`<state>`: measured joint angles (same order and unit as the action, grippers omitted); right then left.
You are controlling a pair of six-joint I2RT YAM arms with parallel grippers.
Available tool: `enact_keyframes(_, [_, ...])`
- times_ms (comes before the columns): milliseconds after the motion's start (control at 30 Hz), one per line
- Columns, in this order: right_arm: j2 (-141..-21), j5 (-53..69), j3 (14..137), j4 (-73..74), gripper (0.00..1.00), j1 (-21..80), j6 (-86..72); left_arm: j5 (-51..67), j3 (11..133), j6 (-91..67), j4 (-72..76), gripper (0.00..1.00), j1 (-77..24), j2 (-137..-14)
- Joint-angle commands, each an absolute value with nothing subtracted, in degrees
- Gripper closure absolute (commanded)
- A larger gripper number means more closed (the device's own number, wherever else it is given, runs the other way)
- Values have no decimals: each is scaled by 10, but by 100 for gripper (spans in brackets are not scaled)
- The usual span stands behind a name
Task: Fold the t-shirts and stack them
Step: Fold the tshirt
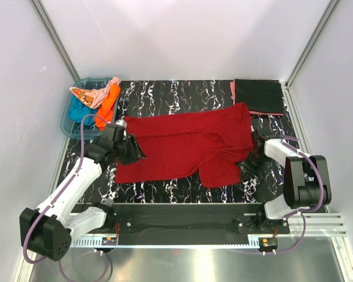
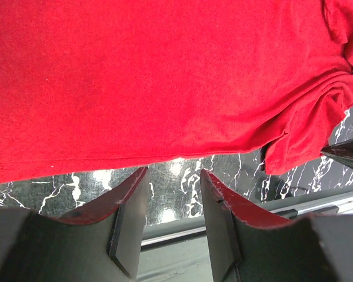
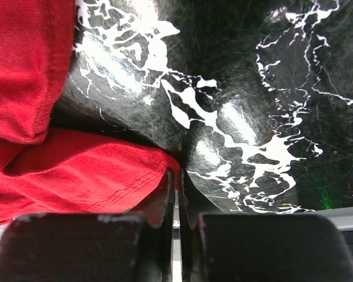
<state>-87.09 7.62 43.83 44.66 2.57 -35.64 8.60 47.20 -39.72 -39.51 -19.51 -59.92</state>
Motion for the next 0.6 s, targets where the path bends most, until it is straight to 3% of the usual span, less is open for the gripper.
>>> enact_keyframes(0, [-854, 64, 446, 414, 99, 30, -355, 74, 471, -405, -394, 55, -188, -585])
enact_keyframes(267, [-730, 93, 461, 525, 100, 31, -366, 1, 436, -449, -446, 53, -114, -569])
enact_keyframes(400, [-637, 107, 461, 589, 100, 30, -373, -33, 394, -497, -465, 59, -41, -561])
enact_keyframes(567, [-582, 128, 460, 616, 100, 30, -383, -64, 341, -542, -434, 60, -9, -569])
